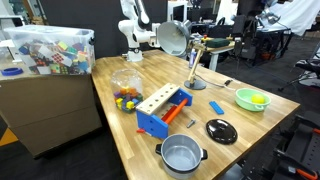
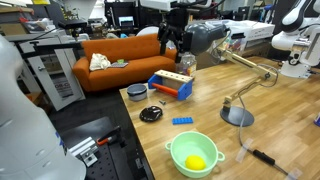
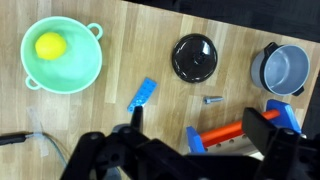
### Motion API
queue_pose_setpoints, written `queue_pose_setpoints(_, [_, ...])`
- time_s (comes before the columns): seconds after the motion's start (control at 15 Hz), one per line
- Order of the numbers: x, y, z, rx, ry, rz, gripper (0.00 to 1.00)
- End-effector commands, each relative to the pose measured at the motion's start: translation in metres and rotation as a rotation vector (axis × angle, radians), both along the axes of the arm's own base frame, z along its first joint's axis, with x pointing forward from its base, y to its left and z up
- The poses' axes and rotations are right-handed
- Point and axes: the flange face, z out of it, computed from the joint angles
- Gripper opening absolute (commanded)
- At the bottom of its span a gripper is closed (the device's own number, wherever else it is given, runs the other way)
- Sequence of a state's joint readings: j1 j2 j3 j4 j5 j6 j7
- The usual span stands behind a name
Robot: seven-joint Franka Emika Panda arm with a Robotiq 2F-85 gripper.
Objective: Pick up the screw and put it in one of the holes in the board
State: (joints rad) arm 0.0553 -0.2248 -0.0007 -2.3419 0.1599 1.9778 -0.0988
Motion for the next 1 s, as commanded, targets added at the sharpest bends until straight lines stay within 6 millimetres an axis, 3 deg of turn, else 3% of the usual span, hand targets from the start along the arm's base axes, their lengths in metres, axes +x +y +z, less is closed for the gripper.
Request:
queue_pose_setpoints(0.0, [0.000,0.000,0.000,0.000,0.001,0.000,1.00])
queue_pose_setpoints(0.27, [0.004,0.009,0.002,-0.023,-0.022,-0.049,1.00])
queue_pose_setpoints(0.47, [0.008,0.034,-0.004,-0.014,-0.011,-0.117,1.00])
queue_pose_setpoints(0.6, [0.010,0.051,-0.012,-0.019,0.011,-0.177,1.00])
queue_pose_setpoints(0.87, [0.016,0.072,-0.047,-0.008,0.085,-0.294,1.00])
queue_pose_setpoints(0.93, [0.007,0.069,-0.040,-0.027,0.075,-0.247,1.00])
